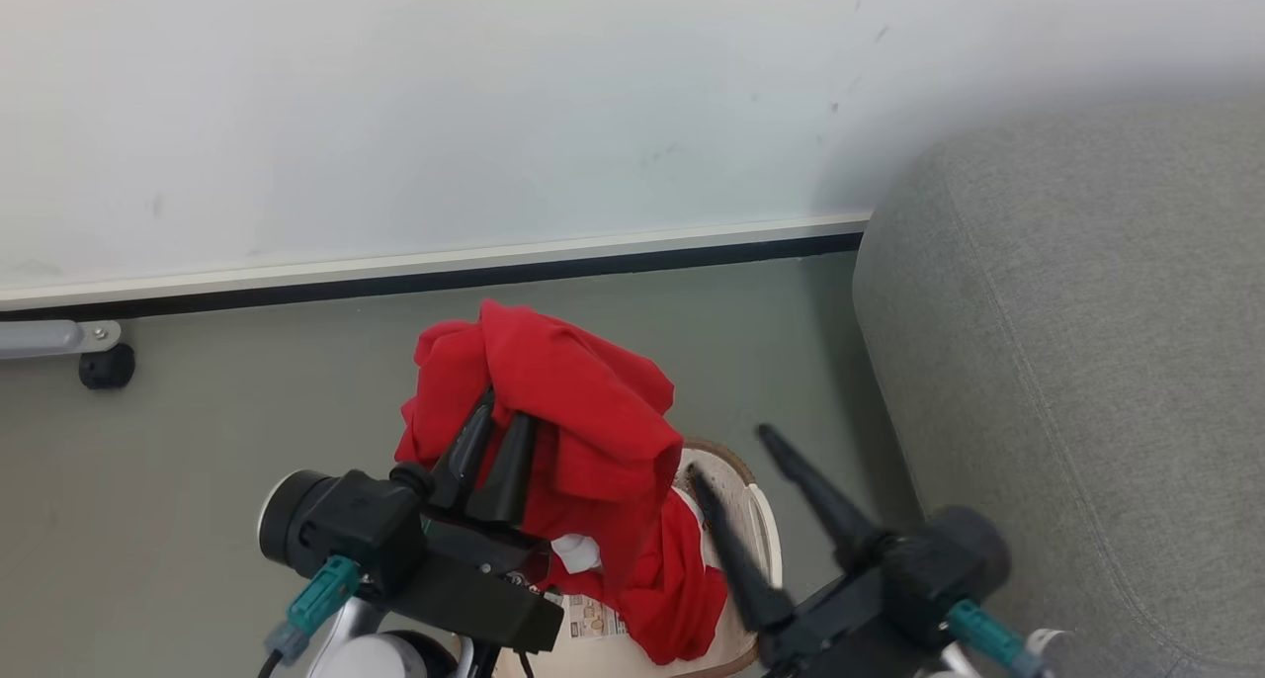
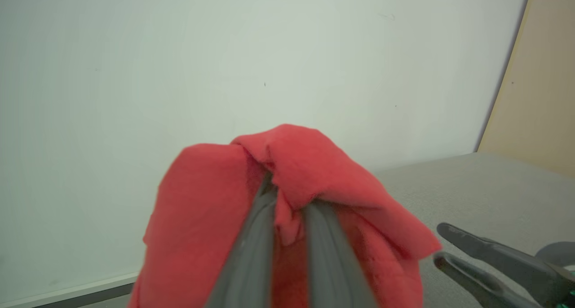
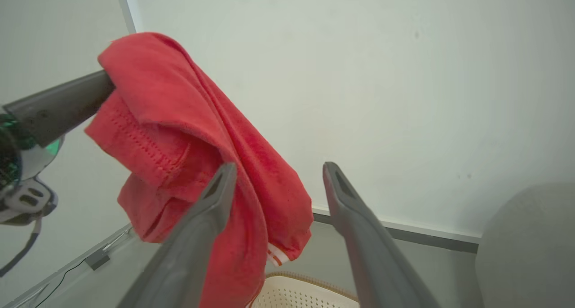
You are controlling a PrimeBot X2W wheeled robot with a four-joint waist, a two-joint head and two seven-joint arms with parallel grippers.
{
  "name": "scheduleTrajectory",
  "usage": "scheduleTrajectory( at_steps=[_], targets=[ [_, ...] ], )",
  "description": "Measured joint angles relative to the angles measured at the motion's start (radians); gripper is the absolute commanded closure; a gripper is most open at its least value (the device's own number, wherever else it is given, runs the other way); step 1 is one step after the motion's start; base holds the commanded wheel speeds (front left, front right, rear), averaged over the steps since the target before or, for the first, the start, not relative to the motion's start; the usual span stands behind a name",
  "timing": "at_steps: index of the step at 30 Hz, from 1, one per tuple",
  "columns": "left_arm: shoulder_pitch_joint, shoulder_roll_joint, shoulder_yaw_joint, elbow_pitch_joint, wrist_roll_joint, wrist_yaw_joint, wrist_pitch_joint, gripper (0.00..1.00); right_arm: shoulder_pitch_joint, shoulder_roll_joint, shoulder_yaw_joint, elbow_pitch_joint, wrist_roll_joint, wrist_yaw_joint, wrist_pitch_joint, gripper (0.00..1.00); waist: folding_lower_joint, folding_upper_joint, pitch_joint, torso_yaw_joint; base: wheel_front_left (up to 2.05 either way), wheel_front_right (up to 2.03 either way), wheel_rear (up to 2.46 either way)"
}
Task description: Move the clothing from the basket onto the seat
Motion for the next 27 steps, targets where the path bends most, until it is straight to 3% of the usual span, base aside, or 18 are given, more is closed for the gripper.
scheduleTrajectory(
  at_steps=[9,22,23,24,25,27],
  targets=[
    [0.0,0.003,-0.004,-0.001,0.0,0.0,0.009,1.0,-0.045,0.029,0.117,0.021,0.0,0.068,0.032,0.0,0.0,0.0001,0.008,0.01,0.0,0.0,0.0],
    [-0.006,0.001,-0.016,-0.009,0.0,-0.001,0.019,1.0,-0.212,0.042,0.188,0.172,0.013,0.096,0.055,0.0,0.0,0.0,0.022,0.028,0.0,0.0,0.0],
    [-0.007,0.001,-0.016,-0.009,0.0,-0.001,0.019,1.0,-0.223,0.042,0.192,0.184,0.017,0.097,0.055,0.24,0.0,0.0001,0.023,0.029,0.0,0.0,0.0],
    [-0.007,0.001,-0.016,-0.009,0.0,-0.001,0.019,1.0,-0.231,0.042,0.194,0.192,0.02,0.097,0.054,0.65,0.0,0.0,0.023,0.031,0.0,0.0,0.0],
    [-0.008,0.001,-0.016,-0.009,0.0,-0.001,0.019,1.0,-0.238,0.042,0.198,0.201,0.022,0.097,0.054,1.0,0.0,0.0,0.024,0.032,0.0,0.0,0.0],
    [-0.009,0.001,-0.016,-0.009,0.0,-0.001,0.019,1.0,-0.248,0.042,0.206,0.217,0.03,0.1,0.054,1.0,0.0,0.0,0.024,0.034,0.0,0.0,0.0]
  ],
)
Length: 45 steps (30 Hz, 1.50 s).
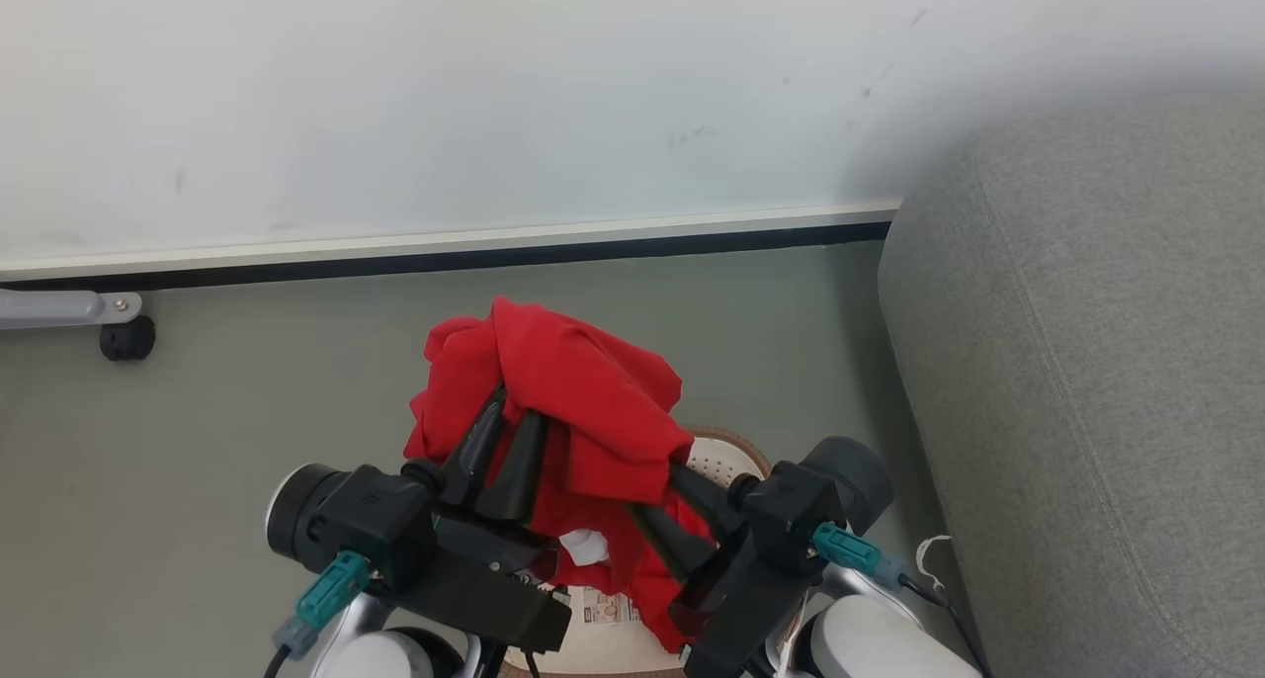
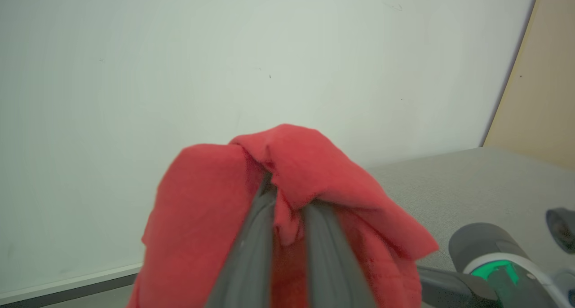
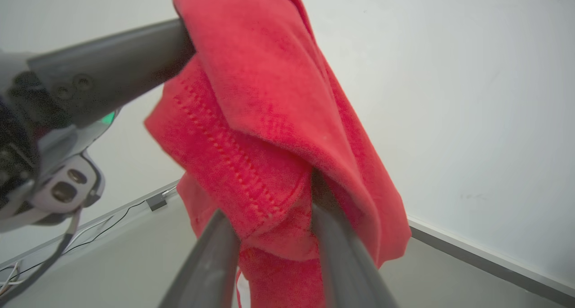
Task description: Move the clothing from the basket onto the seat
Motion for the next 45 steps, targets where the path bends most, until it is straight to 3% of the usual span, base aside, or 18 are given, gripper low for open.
scheduleTrajectory(
  at_steps=[10,12,13,14,25,34,45],
  targets=[
    [0.0,0.004,-0.007,0.001,0.002,-0.008,0.006,0.99,-0.028,0.0,0.036,0.028,0.055,-0.004,-0.036,1.0,0.0,0.0,-0.002,0.003,0.0,0.0,0.0],
    [0.0,0.005,-0.01,0.001,0.002,-0.008,0.006,0.65,-0.035,0.0,0.037,0.03,0.062,-0.004,-0.046,1.0,0.0,0.0,-0.003,0.003,0.0,0.0,0.0],
    [0.0,0.005,-0.011,0.001,0.002,-0.008,0.006,0.26,-0.039,0.0,0.037,0.032,0.067,-0.004,-0.051,1.0,0.0,0.0,-0.004,0.002,0.0,0.0,0.0],
    [0.0,0.005,-0.012,0.0,0.002,-0.008,0.006,0.0,-0.042,0.0,0.036,0.033,0.071,-0.005,-0.057,1.0,0.0,0.0,-0.004,0.002,0.0,0.0,0.0],
    [0.0,0.008,-0.026,-0.02,0.012,-0.009,0.006,0.0,-0.073,0.0,-0.013,0.08,0.086,-0.028,-0.096,1.0,0.0,0.0,-0.007,-0.002,0.0,0.0,0.0],
    [0.011,0.039,-0.085,-0.025,0.058,-0.034,0.017,0.0,-0.084,-0.012,-0.067,0.104,0.095,-0.046,-0.112,1.0,0.0,0.0,-0.003,-0.011,0.0,0.0,0.0],
    [0.052,0.074,-0.126,-0.027,0.074,-0.052,0.043,0.0,-0.101,-0.033,-0.105,0.114,0.095,-0.066,-0.124,1.0,0.0,0.0,0.019,-0.069,0.0,0.0,0.0]
  ],
)
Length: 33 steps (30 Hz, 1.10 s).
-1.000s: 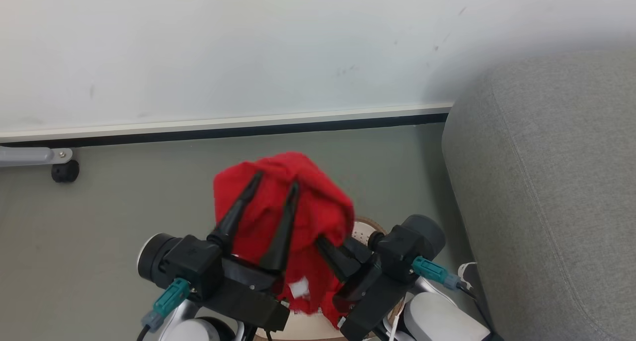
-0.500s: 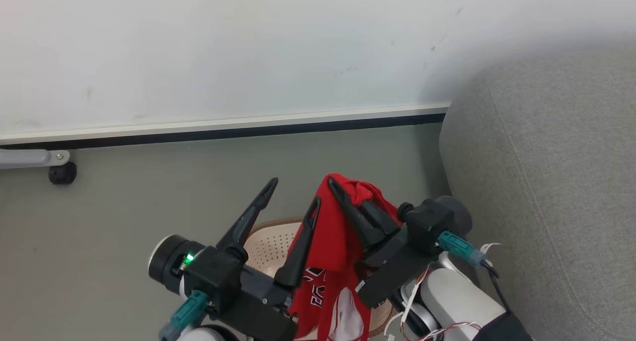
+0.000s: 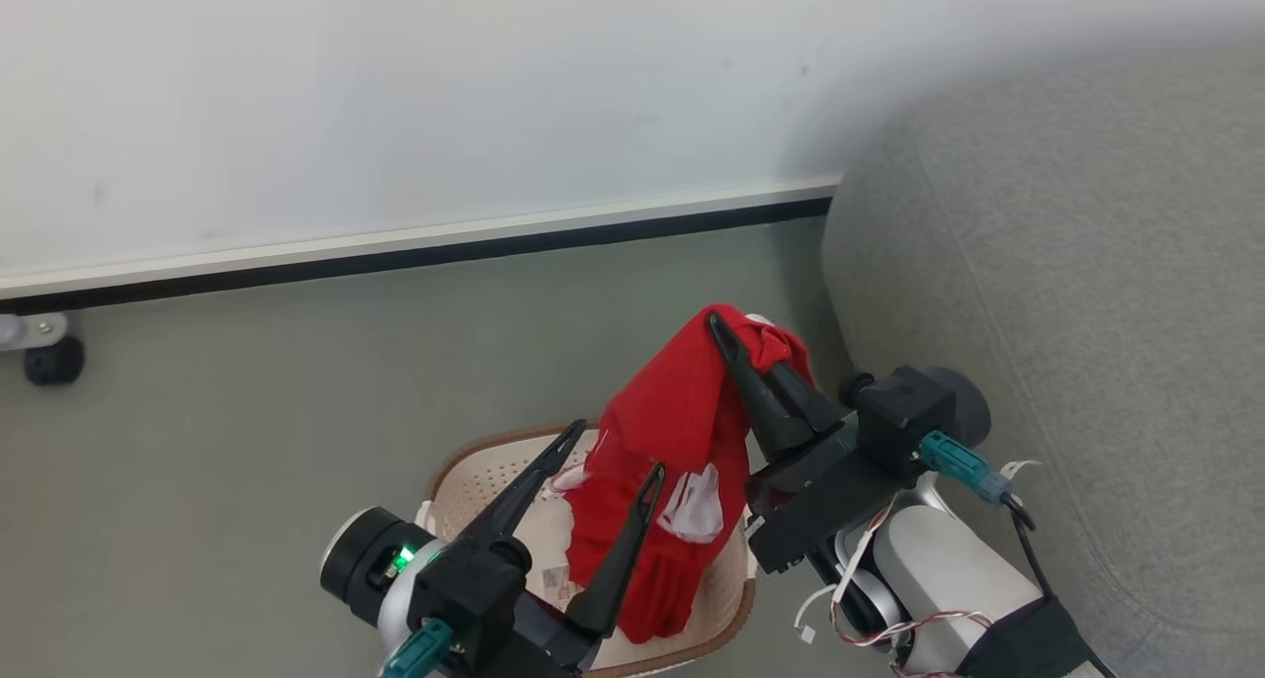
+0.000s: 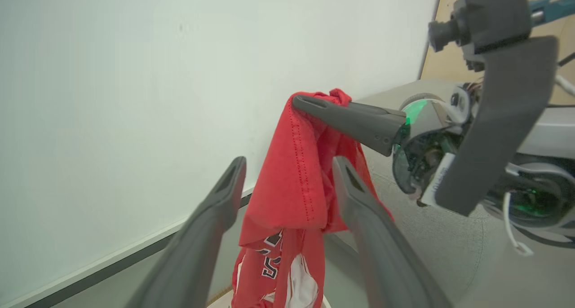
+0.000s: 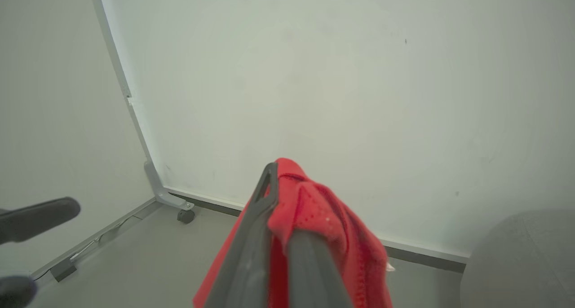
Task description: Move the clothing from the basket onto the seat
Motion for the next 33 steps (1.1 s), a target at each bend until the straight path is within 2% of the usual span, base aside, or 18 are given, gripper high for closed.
scheduleTrajectory(
  at_steps=[10,33],
  targets=[
    [0.001,0.026,-0.013,-0.011,0.034,-0.009,0.021,0.0,0.0,-0.009,-0.024,-0.003,0.0,-0.01,-0.009,1.0,0.0,0.0,0.028,-0.087,0.0,0.0,0.0],
    [-0.004,0.076,-0.025,-0.068,0.088,-0.017,0.066,0.0,-0.028,-0.018,-0.09,-0.026,0.004,-0.036,-0.018,1.0,0.0,0.0,0.129,-0.334,0.0,0.0,0.0]
  ],
)
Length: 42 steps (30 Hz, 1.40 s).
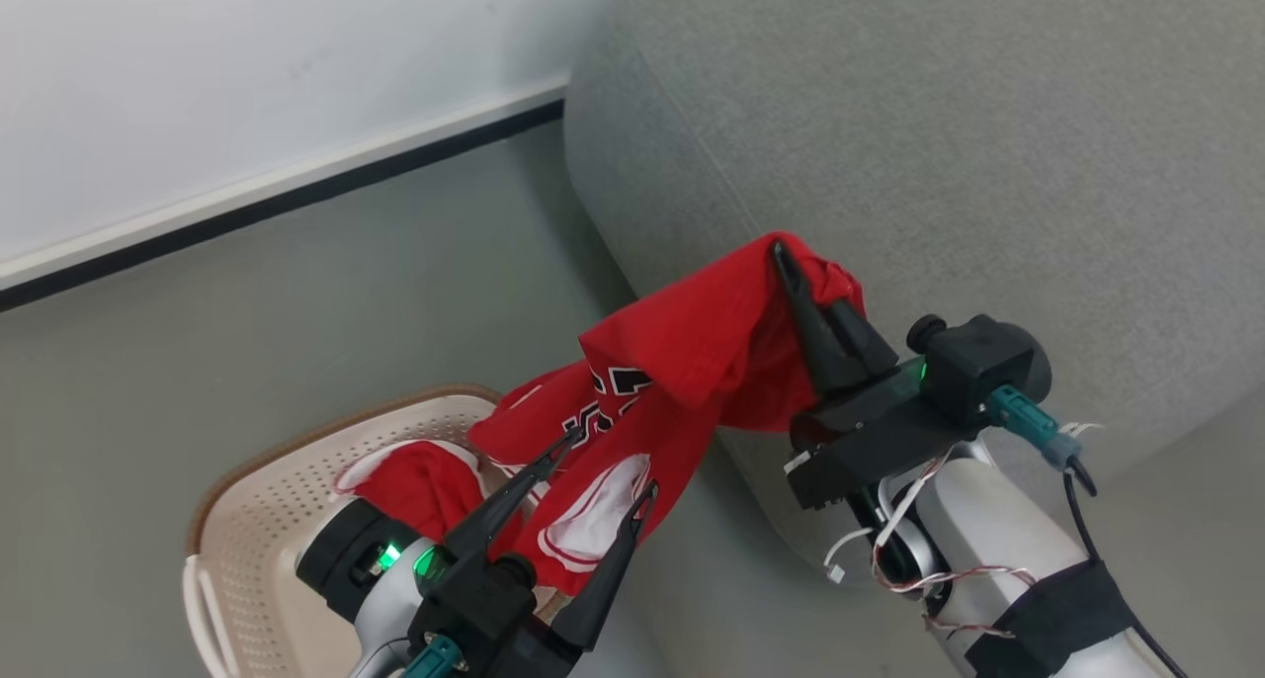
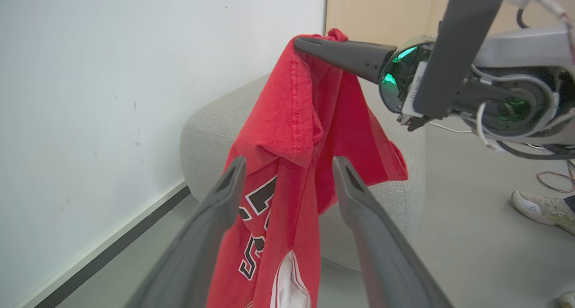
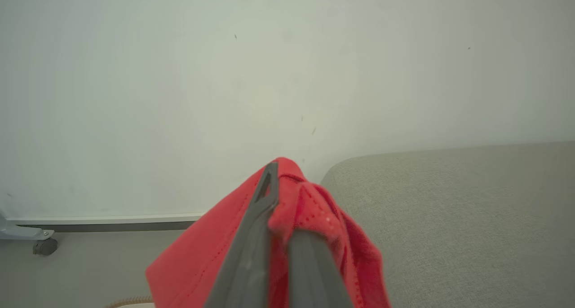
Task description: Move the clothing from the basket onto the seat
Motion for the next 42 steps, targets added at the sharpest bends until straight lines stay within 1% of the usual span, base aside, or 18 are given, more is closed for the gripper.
scheduleTrajectory(
  at_steps=[2,5,7,16,22,23,31,34,36,39,42],
  targets=[
    [-0.003,0.01,0.001,-0.009,0.006,0.0,0.005,0.0,-0.01,-0.004,-0.015,-0.001,0.005,-0.001,0.0,1.0,0.0,0.0,0.015,-0.026,0.0,0.0,0.0],
    [-0.004,0.016,0.003,-0.021,0.009,0.0,0.013,0.0,-0.031,-0.017,-0.041,-0.004,0.005,-0.005,0.0,1.0,-0.0001,0.0,0.033,-0.046,0.0,0.0,0.0],
    [-0.018,0.023,0.003,-0.03,0.017,0.0,0.021,0.0,-0.081,-0.041,-0.08,-0.005,0.008,-0.005,-0.001,1.0,-0.0001,0.0,0.053,-0.061,0.0,0.0,0.0],
    [-0.075,0.037,0.008,-0.066,0.032,-0.009,0.042,0.0,-0.261,-0.111,-0.191,0.031,0.019,-0.007,-0.001,1.0,0.0,0.0,0.113,-0.084,0.0,0.0,0.0],
    [-0.09,0.042,0.008,-0.095,0.034,-0.01,0.055,0.0,-0.386,-0.179,-0.277,0.057,0.037,-0.008,-0.004,1.0,0.0,0.0,0.15,-0.083,0.0,0.0,0.0],
    [-0.094,0.044,0.008,-0.099,0.034,-0.016,0.055,0.0,-0.406,-0.193,-0.294,0.063,0.043,-0.008,-0.004,1.0,0.0,0.0,0.156,-0.082,0.0,0.0,0.0],
    [-0.131,0.05,-0.003,-0.126,0.044,-0.028,0.073,0.0,-0.554,-0.331,-0.392,0.125,0.049,-0.008,-0.002,1.0,0.0,0.0001,0.205,-0.063,0.0,0.0,0.0],
    [-0.14,0.056,-0.003,-0.134,0.044,-0.028,0.075,0.0,-0.596,-0.373,-0.422,0.14,0.048,-0.013,0.0,1.0,0.0,0.0,0.222,-0.053,0.0,0.0,0.0],
    [-0.145,0.06,-0.003,-0.139,0.044,-0.036,0.079,0.0,-0.621,-0.393,-0.439,0.155,0.049,-0.017,0.002,1.0,0.0,0.0,0.234,-0.046,0.0,0.0,0.0],
    [-0.148,0.061,-0.004,-0.147,0.044,-0.036,0.083,0.0,-0.644,-0.427,-0.454,0.174,0.048,-0.018,0.015,1.0,0.0,0.0,0.252,-0.034,0.0,0.0,0.0],
    [-0.157,0.061,-0.004,-0.156,0.044,-0.036,0.087,0.0,-0.65,-0.445,-0.458,0.187,0.048,-0.018,0.025,1.0,0.0,-0.0001,0.265,-0.027,0.0,0.0,0.0]
  ],
)
